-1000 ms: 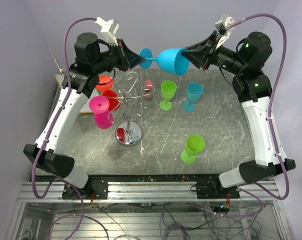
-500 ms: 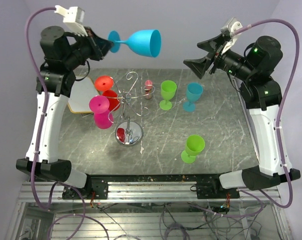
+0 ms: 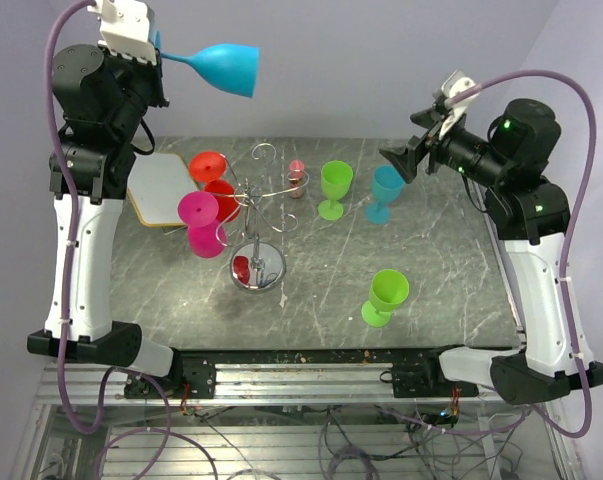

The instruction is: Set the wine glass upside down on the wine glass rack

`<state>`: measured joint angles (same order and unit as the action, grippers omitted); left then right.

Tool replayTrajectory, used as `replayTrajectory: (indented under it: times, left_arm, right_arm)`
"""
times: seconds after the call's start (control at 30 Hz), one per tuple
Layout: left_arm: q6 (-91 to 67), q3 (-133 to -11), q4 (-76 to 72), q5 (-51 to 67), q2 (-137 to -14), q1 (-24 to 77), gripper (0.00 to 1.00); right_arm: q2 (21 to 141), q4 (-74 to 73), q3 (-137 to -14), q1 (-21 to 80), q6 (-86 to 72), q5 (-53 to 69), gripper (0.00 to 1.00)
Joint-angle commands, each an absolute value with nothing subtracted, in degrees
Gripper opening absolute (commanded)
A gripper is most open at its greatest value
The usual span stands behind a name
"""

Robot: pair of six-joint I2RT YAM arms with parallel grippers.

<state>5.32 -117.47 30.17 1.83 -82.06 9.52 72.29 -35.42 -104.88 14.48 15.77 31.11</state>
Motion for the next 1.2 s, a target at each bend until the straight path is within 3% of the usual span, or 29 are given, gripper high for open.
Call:
replayTrajectory:
  times: [0.0, 0.23, 0.57, 1.17]
  left_arm:
    - [19.3, -121.2, 30.7, -11.2, -83.6, 11.6, 0.07]
    - [37.8, -118.3, 25.9, -22.6, -85.0, 19.1, 0.07]
    - [55.4, -108.1, 20.2, -25.5, -85.3, 25.9, 0.07]
    - [68.6, -99.8, 25.8, -16.5, -82.8, 30.8, 0.07]
  right_arm:
    - [69.4, -41.5, -100.4, 14.3, 21.5, 29.0, 0.83]
    - [65.6, -44.7, -95.9, 13.6, 25.1, 25.9, 0.84]
    - [63.8, -44.7, -92.2, 11.8, 25.3, 27.5, 0.84]
    - [62.9, -44.5, -91.0, 10.2, 25.1, 29.7, 0.84]
